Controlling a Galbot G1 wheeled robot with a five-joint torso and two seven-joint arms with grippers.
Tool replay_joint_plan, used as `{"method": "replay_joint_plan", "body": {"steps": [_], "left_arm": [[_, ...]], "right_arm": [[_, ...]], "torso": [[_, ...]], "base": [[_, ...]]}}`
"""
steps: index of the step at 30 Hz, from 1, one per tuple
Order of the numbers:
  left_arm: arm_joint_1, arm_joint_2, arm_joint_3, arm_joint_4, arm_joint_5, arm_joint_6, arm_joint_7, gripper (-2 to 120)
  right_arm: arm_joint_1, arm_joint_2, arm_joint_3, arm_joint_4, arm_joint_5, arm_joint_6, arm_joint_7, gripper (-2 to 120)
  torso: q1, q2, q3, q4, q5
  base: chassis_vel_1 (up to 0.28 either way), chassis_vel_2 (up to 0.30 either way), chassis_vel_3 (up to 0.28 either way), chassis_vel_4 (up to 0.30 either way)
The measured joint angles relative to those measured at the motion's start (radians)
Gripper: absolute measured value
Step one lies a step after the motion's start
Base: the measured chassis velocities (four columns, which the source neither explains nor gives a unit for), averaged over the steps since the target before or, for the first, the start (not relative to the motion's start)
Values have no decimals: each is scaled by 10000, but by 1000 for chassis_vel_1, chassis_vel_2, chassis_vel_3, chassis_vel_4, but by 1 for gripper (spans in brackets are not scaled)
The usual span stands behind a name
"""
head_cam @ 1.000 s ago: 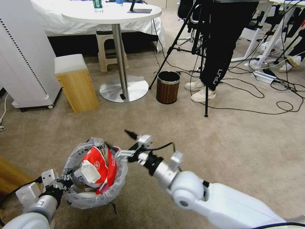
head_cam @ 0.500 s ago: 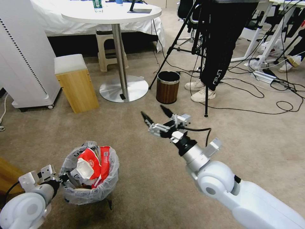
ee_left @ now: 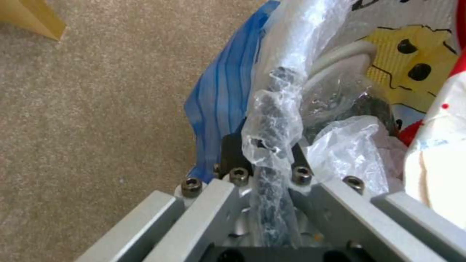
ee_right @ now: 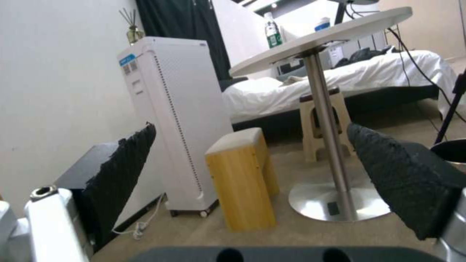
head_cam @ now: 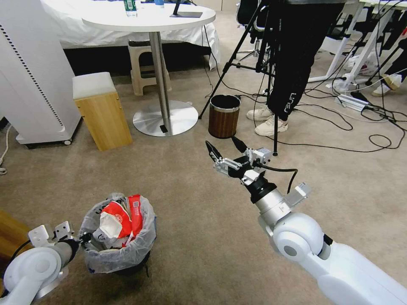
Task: Pick up the trash bin and place the garbage on the floor into it.
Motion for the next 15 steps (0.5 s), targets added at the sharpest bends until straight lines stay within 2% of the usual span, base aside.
{"method": "replay_joint_plan", "body": {"steps": [7,9,10,12,15], "left_arm": [[45,-16,-46,-100,79,-40,93,2],[71,-23,-93,-232,305,-201,272,12],[71,-23,-93,-232,305,-201,272,12],[104,-30,-143,-409,448,-291,384,23],[142,-33,-192,-591,534,-355,418,31]], "right_arm": [[-69,36,-22,-59,-157,51,-16,100],[-92,42,-22,-96,-209,70,-31,100],[-92,42,-22,-96,-209,70,-31,100],[-125,45,-21,-120,-253,89,-43,100],[-161,53,-14,-122,-275,101,-55,100]], "torso": [[0,0,0,-1,-3],[0,1,0,0,0],[0,1,0,0,0],[0,0,0,0,-2],[0,0,0,-1,-1]], "base": [[0,0,0,0],[0,0,0,0],[0,0,0,0],[0,0,0,0],[0,0,0,0]]}}
